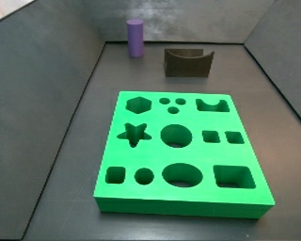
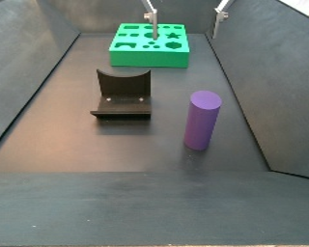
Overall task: Pick up the round object. Move up. Move to above the board. Insert the round object.
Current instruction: Pick up the round object.
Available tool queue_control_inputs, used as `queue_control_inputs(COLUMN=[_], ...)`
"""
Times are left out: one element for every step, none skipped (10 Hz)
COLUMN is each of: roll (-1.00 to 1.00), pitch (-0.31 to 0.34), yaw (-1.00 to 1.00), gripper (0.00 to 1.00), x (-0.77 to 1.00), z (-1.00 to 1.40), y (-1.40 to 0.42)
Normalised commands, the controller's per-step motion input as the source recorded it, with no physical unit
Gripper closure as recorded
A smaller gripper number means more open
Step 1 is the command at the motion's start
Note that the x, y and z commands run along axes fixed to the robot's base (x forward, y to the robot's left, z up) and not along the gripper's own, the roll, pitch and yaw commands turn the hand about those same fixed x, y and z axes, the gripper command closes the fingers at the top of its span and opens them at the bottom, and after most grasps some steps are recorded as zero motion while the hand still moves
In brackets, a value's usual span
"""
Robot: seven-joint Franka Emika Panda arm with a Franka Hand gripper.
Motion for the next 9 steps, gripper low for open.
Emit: queue_control_inputs(roll=[0.00, 0.00, 0.00, 0.03, 0.08, 0.07, 0.07, 0.04, 0.00], pitch=[0.000, -0.013, -0.144, -0.160, -0.196, -0.203, -0.187, -0.201, -0.214], yaw=[0.08, 0.07, 0.08, 0.11, 0.11, 0.14, 0.17, 0.19, 0.21], gripper=[0.00, 0.00, 0.00, 0.00, 0.00, 0.00, 0.00, 0.00, 0.00], x=[0.00, -0.03, -0.11, -0.03, -0.13, -0.17, -0.14, -0.13, -0.11], z=[0.00, -0.14, -0.48, -0.61, -0.63, -0.65, -0.63, -0.60, -0.58], y=[0.22, 0.40, 0.38, 0.32, 0.25, 0.26, 0.28, 0.33, 0.41])
